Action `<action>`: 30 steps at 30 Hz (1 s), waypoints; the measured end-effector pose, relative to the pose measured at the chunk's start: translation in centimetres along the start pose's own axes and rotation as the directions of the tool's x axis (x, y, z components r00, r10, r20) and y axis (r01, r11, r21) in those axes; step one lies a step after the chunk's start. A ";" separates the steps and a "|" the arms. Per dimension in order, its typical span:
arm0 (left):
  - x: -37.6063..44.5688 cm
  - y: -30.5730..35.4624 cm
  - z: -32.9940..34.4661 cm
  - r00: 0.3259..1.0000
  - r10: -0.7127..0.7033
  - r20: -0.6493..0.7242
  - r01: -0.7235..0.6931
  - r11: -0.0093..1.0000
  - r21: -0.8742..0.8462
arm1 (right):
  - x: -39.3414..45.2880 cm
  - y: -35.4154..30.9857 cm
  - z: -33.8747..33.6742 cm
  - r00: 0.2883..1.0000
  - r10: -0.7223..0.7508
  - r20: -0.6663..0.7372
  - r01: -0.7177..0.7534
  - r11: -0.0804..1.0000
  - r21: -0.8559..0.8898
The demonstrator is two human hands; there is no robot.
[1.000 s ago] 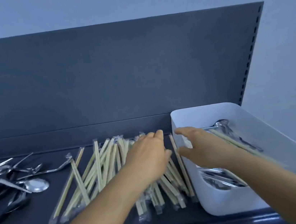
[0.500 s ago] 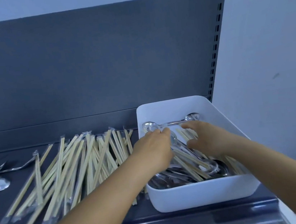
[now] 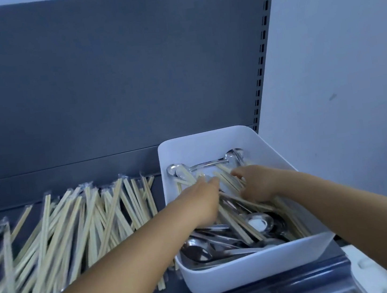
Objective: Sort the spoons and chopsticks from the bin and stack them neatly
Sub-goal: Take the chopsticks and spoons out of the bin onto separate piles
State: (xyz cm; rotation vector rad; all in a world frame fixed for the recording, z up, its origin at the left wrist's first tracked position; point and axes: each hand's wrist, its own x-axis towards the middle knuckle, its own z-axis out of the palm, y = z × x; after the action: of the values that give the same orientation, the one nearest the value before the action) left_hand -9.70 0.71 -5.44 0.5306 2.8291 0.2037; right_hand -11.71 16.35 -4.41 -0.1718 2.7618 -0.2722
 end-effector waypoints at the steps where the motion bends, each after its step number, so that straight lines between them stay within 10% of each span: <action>1: 0.2 0.0 -0.1 1.000 0.012 -0.008 -0.012 1.000 -0.015 | 0.4 -0.1 0.0 1.000 0.008 -0.009 -0.008 1.000 -0.007; 9: 0.9 -0.8 0.0 0.971 -0.239 -0.010 0.238 0.968 -0.082 | 1.8 -0.3 0.6 0.993 0.058 -0.098 -0.064 0.996 -0.061; 30: 0.5 -0.2 -0.7 0.989 -0.140 0.046 0.147 0.910 -0.388 | 1.1 -1.1 0.2 0.997 0.066 0.035 -0.072 0.962 0.262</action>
State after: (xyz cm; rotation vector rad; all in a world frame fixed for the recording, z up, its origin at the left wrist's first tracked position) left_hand -10.46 0.65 -4.91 0.2324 2.6884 0.7113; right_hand -12.56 15.12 -4.73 -0.0099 2.6659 -0.6092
